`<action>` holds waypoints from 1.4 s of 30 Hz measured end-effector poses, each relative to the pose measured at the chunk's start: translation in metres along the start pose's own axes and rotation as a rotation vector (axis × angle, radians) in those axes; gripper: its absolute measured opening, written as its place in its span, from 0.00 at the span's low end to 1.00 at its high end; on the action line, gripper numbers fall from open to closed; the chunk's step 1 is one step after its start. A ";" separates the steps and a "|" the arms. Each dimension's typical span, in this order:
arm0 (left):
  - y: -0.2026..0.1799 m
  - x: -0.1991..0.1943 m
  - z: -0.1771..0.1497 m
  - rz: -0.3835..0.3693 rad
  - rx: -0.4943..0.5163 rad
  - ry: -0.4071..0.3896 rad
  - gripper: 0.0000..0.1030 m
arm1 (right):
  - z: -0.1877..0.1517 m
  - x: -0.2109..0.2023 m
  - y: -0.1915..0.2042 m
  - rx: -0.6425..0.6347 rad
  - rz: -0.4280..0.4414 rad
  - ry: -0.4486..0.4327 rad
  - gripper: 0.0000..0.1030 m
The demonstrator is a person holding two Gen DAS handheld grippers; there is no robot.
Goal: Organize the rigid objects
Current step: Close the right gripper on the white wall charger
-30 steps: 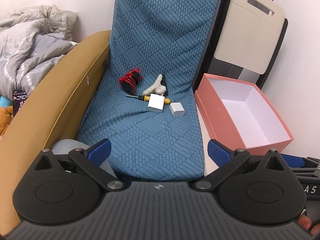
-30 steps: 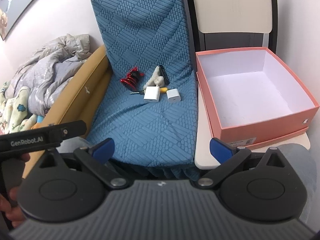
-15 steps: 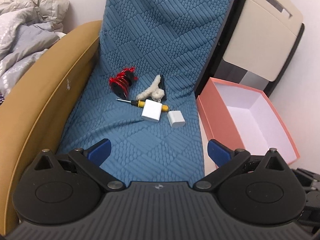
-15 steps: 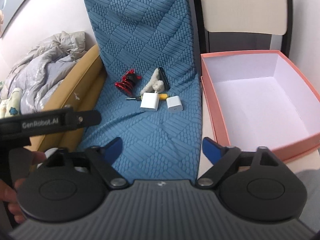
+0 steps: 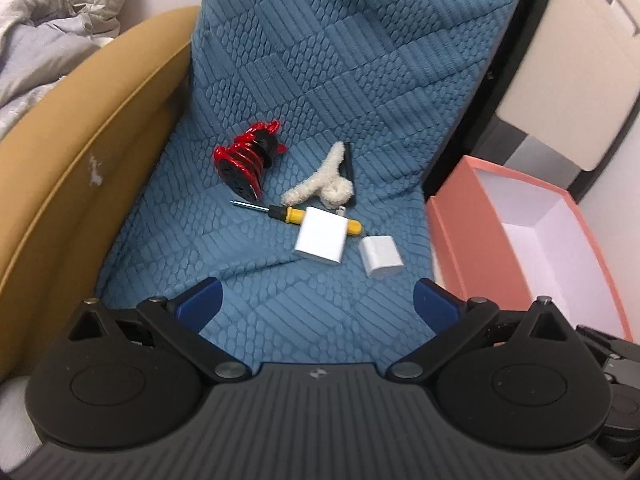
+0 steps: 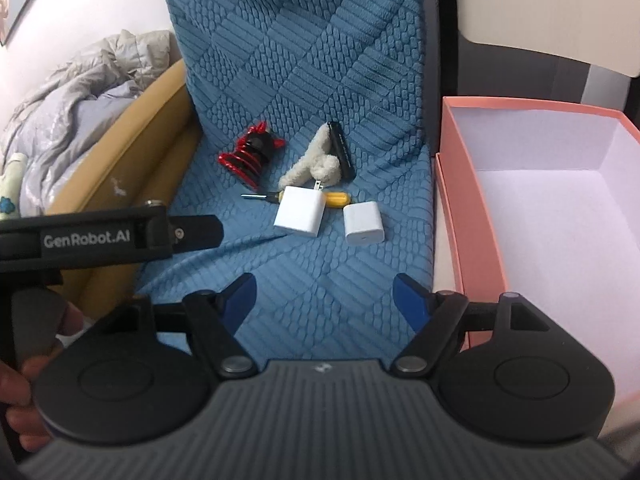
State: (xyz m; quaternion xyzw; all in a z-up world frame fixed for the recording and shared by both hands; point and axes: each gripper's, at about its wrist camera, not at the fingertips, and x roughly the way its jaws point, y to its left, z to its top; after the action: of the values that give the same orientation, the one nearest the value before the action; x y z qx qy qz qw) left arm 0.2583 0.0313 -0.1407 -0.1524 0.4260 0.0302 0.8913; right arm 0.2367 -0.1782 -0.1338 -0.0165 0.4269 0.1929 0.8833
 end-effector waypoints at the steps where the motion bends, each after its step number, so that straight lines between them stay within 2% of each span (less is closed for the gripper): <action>1: 0.001 0.006 0.001 -0.001 -0.001 0.002 0.99 | 0.002 0.005 0.000 -0.015 -0.004 -0.013 0.75; 4: 0.007 0.028 0.006 -0.004 -0.010 0.013 0.99 | 0.007 0.025 0.001 -0.053 -0.027 0.002 0.75; 13: 0.018 0.083 0.017 -0.030 -0.004 0.020 0.99 | 0.017 0.080 -0.011 -0.043 -0.053 0.029 0.74; 22: 0.041 0.127 0.021 -0.049 -0.037 0.027 0.93 | 0.023 0.129 -0.016 -0.078 -0.069 0.027 0.73; 28: 0.044 0.142 0.023 -0.064 -0.043 0.034 0.91 | 0.030 0.153 -0.015 -0.094 -0.076 0.029 0.68; 33: 0.043 0.146 0.024 -0.090 -0.040 0.046 0.88 | 0.029 0.166 -0.012 -0.102 -0.073 0.049 0.58; 35: 0.041 0.148 0.023 -0.094 -0.031 0.049 0.88 | 0.027 0.168 -0.013 -0.105 -0.087 0.048 0.46; 36: 0.041 0.149 0.022 -0.098 -0.027 0.052 0.88 | 0.027 0.168 -0.013 -0.110 -0.092 0.048 0.43; 42: 0.039 0.153 0.016 -0.109 -0.014 0.055 0.87 | 0.026 0.164 -0.020 -0.097 -0.111 0.062 0.44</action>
State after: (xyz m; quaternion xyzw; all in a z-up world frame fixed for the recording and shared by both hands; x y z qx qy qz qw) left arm 0.3605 0.0613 -0.2589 -0.1821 0.4413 -0.0196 0.8785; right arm 0.3550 -0.1388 -0.2446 -0.0888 0.4424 0.1637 0.8773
